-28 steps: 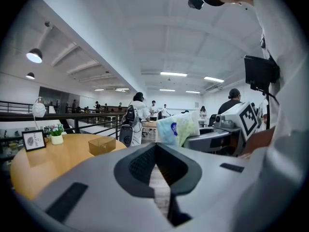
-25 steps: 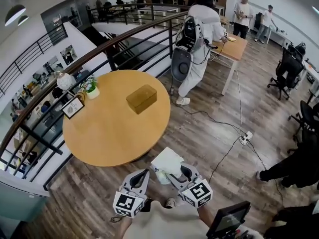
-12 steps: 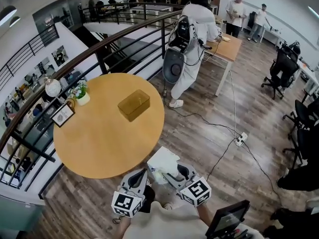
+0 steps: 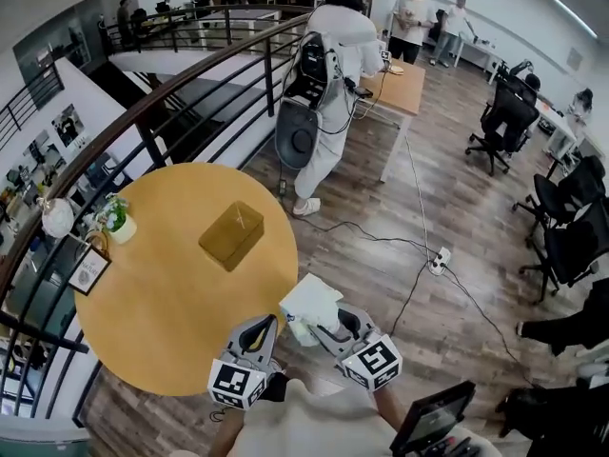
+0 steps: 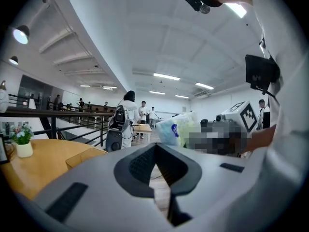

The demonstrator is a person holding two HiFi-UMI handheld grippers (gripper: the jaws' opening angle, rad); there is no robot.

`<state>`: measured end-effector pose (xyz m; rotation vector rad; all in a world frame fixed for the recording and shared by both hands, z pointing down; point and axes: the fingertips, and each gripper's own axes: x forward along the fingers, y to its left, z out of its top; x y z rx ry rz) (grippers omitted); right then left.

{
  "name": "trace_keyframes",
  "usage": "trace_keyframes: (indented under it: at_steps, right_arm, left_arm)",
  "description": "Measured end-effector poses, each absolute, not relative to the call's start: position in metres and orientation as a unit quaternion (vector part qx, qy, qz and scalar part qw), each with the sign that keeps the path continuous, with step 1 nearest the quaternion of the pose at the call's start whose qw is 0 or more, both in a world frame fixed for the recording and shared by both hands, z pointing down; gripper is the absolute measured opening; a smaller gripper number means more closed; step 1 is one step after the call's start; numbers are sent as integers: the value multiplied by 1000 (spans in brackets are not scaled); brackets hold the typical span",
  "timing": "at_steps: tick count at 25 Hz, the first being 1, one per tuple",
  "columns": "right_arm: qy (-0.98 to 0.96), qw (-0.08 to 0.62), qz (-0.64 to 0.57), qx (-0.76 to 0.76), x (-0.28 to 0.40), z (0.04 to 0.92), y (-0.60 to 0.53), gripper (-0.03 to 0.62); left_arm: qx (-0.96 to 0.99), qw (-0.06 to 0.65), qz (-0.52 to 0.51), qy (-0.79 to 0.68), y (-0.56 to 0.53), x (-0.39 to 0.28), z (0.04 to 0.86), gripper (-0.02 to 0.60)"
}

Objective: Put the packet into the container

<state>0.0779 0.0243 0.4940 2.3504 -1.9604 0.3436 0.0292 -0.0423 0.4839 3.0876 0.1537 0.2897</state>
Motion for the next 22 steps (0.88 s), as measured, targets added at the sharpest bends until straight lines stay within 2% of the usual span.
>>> trace_keyframes:
  at_steps: [13, 16, 19, 22]
  right_arm:
    - [-592, 44, 135, 793, 117, 475, -38, 195]
    - [-598, 30, 130, 791, 128, 476, -52, 150]
    - [-629, -55, 124, 765, 145, 509, -112, 95]
    - [-651, -18, 126, 748, 138, 545, -152, 84]
  left_arm:
    - [992, 42, 106, 61, -123, 41, 467, 5]
    - [992, 53, 103, 47, -137, 43, 467, 5]
    - [993, 84, 77, 27, -157, 39, 466, 5]
    - [992, 104, 63, -20, -186, 16, 461, 5]
